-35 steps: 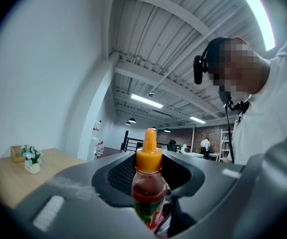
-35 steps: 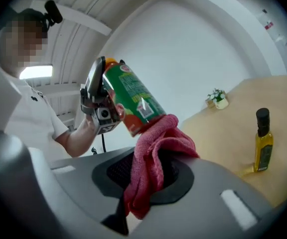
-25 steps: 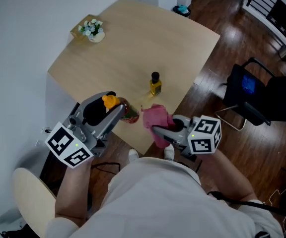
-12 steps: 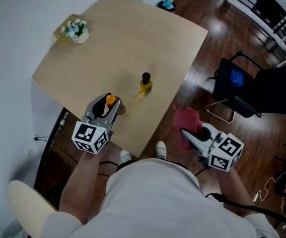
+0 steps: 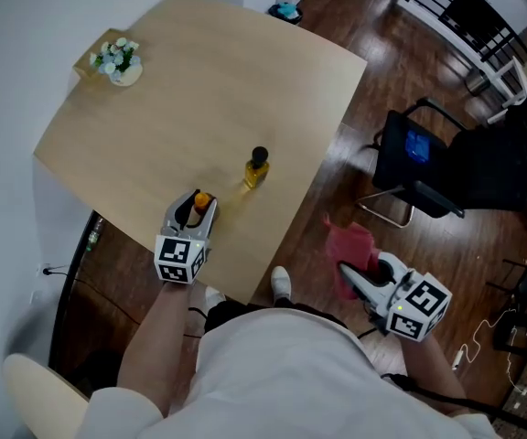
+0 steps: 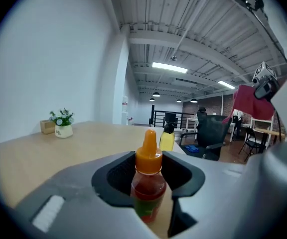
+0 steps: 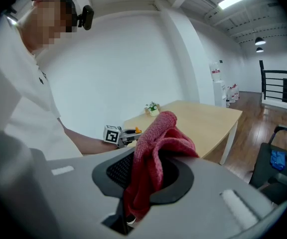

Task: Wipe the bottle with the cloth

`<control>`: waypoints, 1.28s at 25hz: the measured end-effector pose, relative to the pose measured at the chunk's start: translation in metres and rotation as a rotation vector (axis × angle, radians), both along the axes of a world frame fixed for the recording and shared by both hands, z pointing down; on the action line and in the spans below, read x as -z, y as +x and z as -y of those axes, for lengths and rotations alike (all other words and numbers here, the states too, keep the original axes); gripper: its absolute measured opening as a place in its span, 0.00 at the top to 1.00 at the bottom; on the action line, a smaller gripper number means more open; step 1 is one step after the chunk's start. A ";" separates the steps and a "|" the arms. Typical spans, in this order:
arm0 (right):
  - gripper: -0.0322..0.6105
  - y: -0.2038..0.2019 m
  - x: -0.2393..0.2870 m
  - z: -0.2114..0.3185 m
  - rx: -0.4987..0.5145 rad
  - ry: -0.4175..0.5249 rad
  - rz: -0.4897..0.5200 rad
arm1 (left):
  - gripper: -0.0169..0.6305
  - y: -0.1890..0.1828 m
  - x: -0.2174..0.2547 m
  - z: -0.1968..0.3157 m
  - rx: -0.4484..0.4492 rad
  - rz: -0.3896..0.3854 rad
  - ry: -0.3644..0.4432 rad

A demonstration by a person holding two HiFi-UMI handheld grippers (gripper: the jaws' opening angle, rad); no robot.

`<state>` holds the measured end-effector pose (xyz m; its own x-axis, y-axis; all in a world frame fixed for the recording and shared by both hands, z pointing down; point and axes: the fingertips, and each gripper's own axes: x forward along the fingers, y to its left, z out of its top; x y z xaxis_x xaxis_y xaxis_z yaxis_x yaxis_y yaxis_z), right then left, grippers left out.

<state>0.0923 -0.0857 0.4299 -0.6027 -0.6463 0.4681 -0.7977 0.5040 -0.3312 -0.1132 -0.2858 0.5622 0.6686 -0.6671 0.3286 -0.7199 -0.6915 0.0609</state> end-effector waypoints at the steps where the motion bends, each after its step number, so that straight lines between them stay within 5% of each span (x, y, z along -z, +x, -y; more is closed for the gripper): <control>1: 0.84 0.000 0.000 0.000 0.001 0.001 -0.009 | 0.72 0.001 -0.003 -0.001 -0.004 0.002 0.004; 8: 0.84 -0.006 0.000 0.004 0.054 0.022 -0.025 | 0.71 0.001 -0.010 -0.006 -0.011 0.002 -0.002; 15: 0.84 0.000 -0.004 0.010 0.167 0.072 0.001 | 0.62 -0.003 0.023 -0.027 0.065 0.079 0.049; 23: 0.84 0.005 -0.030 0.011 0.362 0.081 0.091 | 0.69 -0.025 0.065 -0.140 0.190 0.133 -0.025; 32: 0.83 -0.021 -0.030 -0.030 0.474 0.128 0.073 | 0.69 -0.016 0.086 -0.281 0.203 0.005 -0.137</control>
<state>0.0711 -0.0558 0.4599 -0.8723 -0.3428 0.3487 -0.4481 0.8459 -0.2893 -0.1291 -0.0046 0.4766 0.5237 -0.7364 0.4283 -0.8436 -0.5185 0.1399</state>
